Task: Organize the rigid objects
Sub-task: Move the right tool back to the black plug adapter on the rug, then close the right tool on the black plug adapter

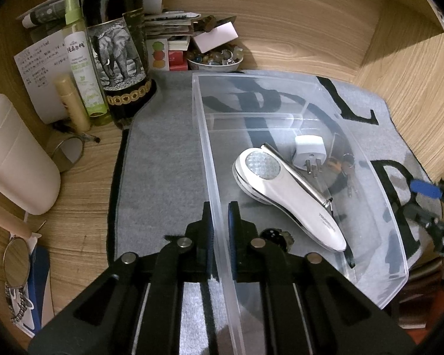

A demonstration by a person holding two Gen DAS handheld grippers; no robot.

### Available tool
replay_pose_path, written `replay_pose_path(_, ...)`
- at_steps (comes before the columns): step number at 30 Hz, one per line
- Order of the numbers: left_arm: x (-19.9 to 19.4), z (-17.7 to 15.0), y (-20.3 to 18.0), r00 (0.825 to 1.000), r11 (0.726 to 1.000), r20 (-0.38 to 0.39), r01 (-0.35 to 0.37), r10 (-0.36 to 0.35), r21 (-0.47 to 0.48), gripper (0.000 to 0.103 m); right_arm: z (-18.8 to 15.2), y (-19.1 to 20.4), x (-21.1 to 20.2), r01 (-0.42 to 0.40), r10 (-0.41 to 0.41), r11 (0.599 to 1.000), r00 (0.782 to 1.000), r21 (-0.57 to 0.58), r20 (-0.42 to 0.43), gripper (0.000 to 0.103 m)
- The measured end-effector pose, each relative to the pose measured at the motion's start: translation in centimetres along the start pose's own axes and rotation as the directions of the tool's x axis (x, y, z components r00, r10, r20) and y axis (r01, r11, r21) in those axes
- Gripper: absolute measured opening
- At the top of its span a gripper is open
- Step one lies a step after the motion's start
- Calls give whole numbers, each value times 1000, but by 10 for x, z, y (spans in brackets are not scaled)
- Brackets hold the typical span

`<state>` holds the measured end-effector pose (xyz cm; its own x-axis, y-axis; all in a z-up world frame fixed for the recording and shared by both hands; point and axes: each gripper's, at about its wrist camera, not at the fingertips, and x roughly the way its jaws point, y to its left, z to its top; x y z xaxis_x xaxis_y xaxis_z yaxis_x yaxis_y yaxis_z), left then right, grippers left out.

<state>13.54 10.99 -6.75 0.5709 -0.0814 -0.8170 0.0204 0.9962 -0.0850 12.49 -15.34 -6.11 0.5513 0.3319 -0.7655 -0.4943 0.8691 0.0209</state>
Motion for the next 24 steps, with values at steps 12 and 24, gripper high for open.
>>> replay_pose_path(12, -1, 0, 0, 1000, 1000, 4, -7, 7, 5, 8, -44, 3, 12, -54, 62, 995, 994, 87, -90, 53)
replay_pose_path(24, -1, 0, 0, 1000, 1000, 5, -7, 7, 6, 8, -60, 14, 16, -56, 61, 997, 993, 59, -104, 43)
